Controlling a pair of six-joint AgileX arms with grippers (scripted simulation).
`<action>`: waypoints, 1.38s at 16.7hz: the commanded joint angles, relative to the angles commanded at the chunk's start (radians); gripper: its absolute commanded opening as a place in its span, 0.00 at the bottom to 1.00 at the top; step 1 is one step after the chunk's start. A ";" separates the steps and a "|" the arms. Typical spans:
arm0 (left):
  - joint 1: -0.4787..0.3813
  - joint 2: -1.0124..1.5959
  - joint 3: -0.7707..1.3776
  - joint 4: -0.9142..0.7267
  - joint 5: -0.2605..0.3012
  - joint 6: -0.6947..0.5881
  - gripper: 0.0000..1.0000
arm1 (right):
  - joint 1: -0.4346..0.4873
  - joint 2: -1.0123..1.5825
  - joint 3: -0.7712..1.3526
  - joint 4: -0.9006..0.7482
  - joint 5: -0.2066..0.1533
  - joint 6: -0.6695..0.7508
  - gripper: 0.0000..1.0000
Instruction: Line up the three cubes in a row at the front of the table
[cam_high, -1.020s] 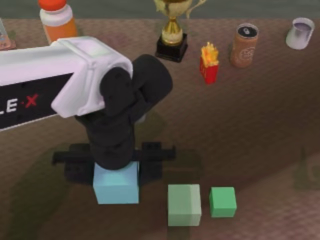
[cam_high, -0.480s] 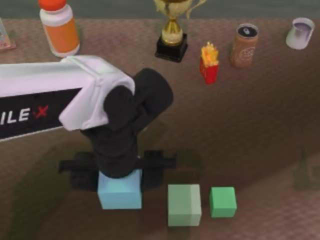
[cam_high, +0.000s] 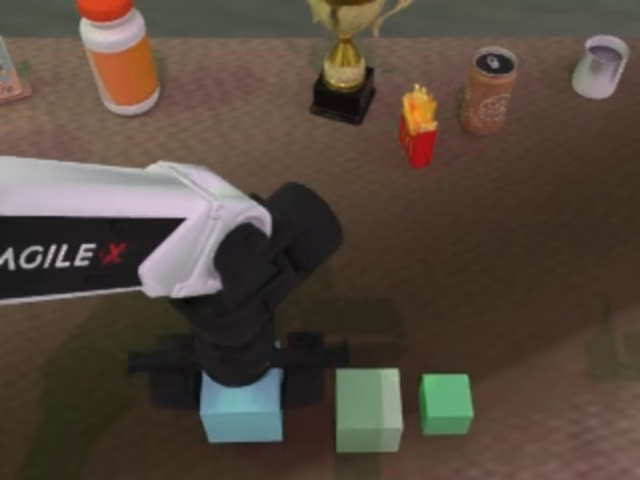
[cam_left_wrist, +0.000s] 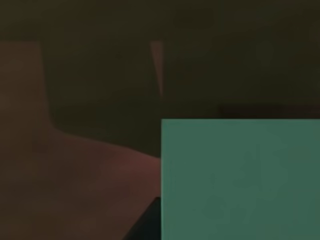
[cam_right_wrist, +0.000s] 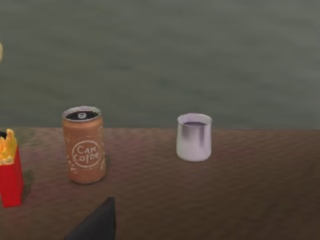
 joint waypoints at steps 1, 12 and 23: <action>0.000 0.000 0.000 0.000 0.000 0.000 0.00 | 0.000 0.000 0.000 0.000 0.000 0.000 1.00; 0.000 0.000 0.000 0.000 0.000 0.000 0.83 | 0.000 0.000 0.000 0.000 0.000 0.000 1.00; 0.000 -0.001 0.000 0.000 0.000 0.000 1.00 | 0.000 0.000 0.000 0.000 0.000 0.000 1.00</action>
